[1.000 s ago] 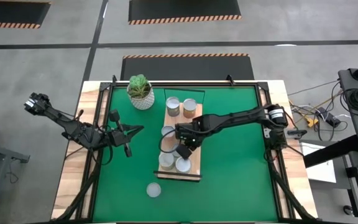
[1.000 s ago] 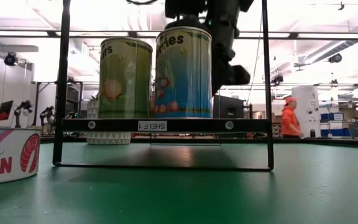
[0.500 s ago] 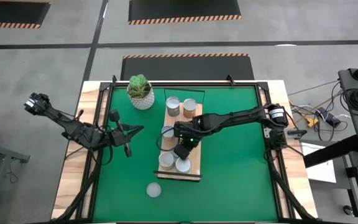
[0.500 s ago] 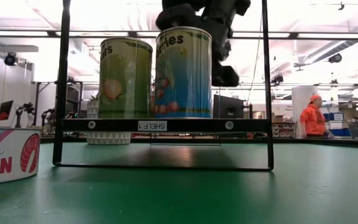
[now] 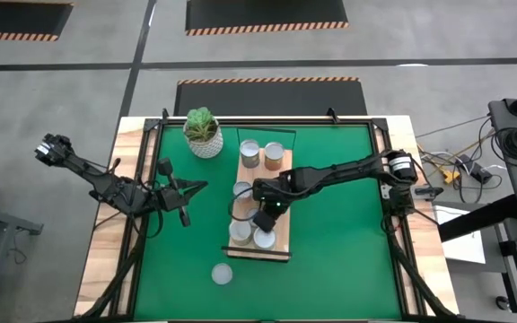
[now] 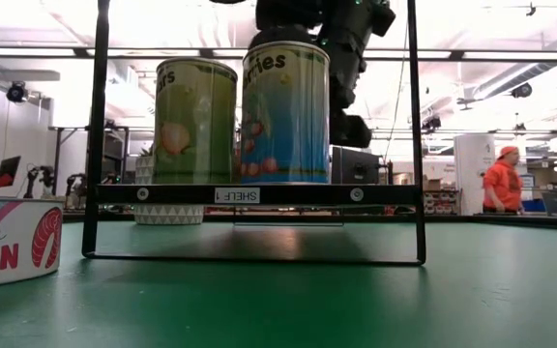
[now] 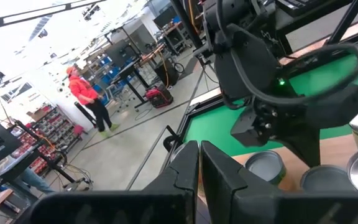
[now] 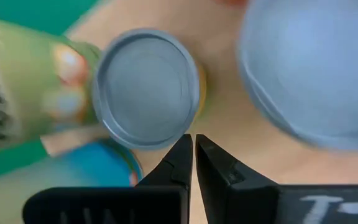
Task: Pick and place cans onto a shelf
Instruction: Adjust the canned mushroom on the shelf, then adjust the canned goods on the shelf
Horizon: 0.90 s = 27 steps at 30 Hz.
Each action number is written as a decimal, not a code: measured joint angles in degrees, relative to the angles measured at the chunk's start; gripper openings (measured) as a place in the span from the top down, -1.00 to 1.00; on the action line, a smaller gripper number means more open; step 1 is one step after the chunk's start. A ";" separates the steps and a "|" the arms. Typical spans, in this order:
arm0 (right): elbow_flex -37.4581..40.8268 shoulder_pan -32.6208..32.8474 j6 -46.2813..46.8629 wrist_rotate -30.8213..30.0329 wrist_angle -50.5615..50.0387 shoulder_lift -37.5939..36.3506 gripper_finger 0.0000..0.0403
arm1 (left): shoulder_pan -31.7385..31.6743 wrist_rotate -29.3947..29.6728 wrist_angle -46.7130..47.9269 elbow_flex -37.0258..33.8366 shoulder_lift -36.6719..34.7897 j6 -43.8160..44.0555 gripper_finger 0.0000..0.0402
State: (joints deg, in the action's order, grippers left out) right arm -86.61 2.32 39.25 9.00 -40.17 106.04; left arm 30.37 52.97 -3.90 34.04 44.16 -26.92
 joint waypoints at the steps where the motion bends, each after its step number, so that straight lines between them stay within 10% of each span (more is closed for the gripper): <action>1: 0.00 -0.02 -0.34 -0.01 1.32 0.00 0.95 | 0.02 0.00 0.00 0.00 0.00 0.00 1.00; 19: -1.93 1.72 -12.06 -3.63 2.41 -8.15 0.95 | 0.00 -0.04 2.11 0.00 0.00 4.10 1.00; 27: 5.15 3.67 -27.56 -12.05 6.05 -20.35 0.95 | -3.60 -11.04 6.78 2.21 1.92 12.21 1.00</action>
State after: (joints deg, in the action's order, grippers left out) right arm -81.46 5.99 11.69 -3.05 -34.12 85.69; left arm 26.77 41.93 2.88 36.25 46.08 -14.70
